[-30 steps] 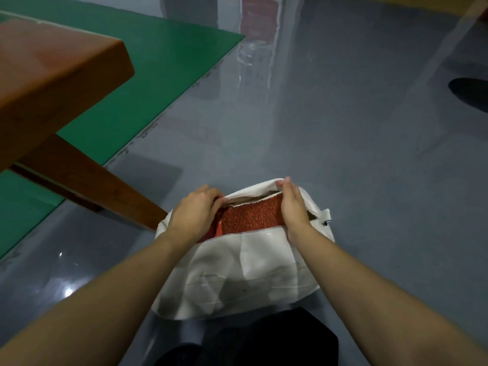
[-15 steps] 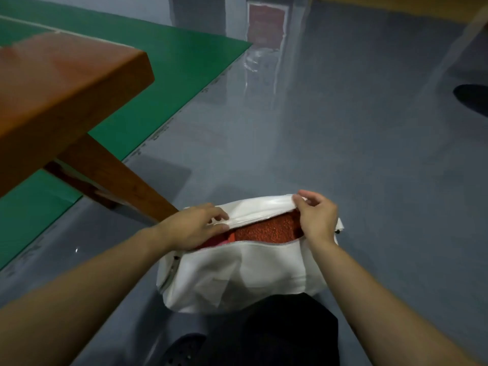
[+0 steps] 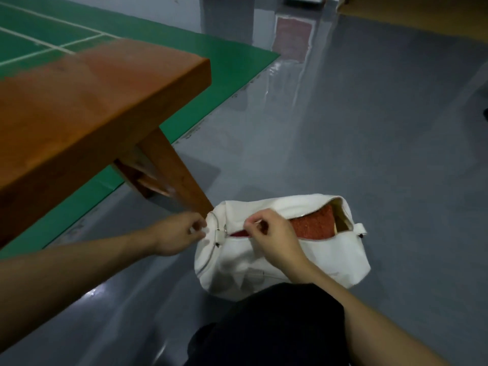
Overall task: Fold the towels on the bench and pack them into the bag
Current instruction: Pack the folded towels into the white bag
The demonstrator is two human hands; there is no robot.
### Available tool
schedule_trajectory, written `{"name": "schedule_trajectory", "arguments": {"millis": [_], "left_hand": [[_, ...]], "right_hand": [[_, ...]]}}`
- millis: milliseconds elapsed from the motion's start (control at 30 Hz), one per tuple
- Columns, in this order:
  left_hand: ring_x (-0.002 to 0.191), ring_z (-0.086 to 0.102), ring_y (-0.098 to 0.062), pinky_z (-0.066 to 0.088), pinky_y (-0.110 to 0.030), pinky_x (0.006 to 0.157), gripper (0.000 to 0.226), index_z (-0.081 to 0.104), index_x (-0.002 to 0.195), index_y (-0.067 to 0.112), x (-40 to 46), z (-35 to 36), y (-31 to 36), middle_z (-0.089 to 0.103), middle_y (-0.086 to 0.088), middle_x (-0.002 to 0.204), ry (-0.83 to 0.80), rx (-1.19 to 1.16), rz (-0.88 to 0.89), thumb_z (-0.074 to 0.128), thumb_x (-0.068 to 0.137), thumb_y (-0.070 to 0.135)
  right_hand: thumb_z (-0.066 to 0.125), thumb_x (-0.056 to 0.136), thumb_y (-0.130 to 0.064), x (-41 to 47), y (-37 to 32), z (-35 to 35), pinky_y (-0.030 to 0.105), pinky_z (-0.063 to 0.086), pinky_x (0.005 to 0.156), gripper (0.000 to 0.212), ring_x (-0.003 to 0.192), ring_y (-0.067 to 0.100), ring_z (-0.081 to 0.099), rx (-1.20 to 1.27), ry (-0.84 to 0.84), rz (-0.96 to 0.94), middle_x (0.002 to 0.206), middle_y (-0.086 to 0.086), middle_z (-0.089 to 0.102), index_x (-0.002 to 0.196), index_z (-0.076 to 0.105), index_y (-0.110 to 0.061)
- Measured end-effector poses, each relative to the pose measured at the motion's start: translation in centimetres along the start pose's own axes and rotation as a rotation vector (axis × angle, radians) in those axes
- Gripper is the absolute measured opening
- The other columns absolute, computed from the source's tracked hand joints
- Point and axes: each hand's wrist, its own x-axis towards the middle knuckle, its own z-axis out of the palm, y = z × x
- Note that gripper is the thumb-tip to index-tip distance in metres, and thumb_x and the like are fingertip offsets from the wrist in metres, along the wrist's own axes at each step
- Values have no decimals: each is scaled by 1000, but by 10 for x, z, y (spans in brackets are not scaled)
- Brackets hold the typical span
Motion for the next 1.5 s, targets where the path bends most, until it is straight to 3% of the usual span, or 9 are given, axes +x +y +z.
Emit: {"name": "schedule_trajectory", "arguments": {"millis": [167,267,433,633,767,967,1100,1400,1500], "left_hand": [[58,54,-8,45,-25,59,40,68,84,5,-8,33,-5,62,0,71,133,-287,-145,67,94,44],[52,48,-11,39,-26,54,48,61,66,12,-1,42,-3,53,-3,61,148,-413,-242,68,90,54],[75,58,-21,39,-25,60,59,73,100,0,14,64,18,71,-18,91,88,-582,-304,64,91,57],[72,60,-21,53,-35,71,28,64,76,14,24,52,19,63,-3,73,46,-647,-237,63,97,32],[68,59,-20,46,-20,49,20,61,86,10,11,40,3,63,-10,82,43,-783,-228,56,102,22],[70,60,-11,47,-19,56,18,64,97,14,-2,25,-9,63,0,80,24,-764,-202,55,104,28],[76,63,-13,47,-22,60,21,65,104,13,-6,20,-13,64,-1,91,32,-726,-198,53,104,29],[78,62,-18,51,-24,64,30,68,107,3,-3,17,-15,63,-9,92,67,-652,-214,54,104,30],[78,59,-20,52,-29,71,28,69,99,6,-2,15,-16,62,-10,91,76,-630,-225,54,104,30]], "right_hand": [[54,78,-72,5,-15,40,35,53,75,53,81,18,65,-368,-225,108,81,-2,74,83,75,-24],[59,81,-65,0,-19,50,35,53,78,45,82,16,64,-355,-180,59,83,-5,74,90,76,-25],[64,84,-54,-5,-23,49,35,52,84,34,92,17,66,-407,-155,94,95,-6,75,99,76,-26],[73,85,-37,7,-22,46,29,47,97,23,108,14,60,-417,-33,-40,112,-8,69,105,76,-27],[72,89,-34,27,-38,45,36,39,107,52,129,22,50,-582,-356,-195,140,-2,59,138,58,-24],[76,86,-35,44,-61,50,37,47,97,55,117,21,55,-721,-529,-307,132,-3,62,138,58,-27],[72,91,-34,50,-68,47,30,46,76,19,98,18,60,-644,-433,-329,106,-5,61,108,72,-25],[82,83,-34,43,-52,55,25,48,59,31,55,7,55,-248,-227,164,61,-2,65,62,67,-16],[90,72,-15,41,-46,60,37,61,80,15,71,18,70,116,-130,408,76,7,75,74,76,-10]]}}
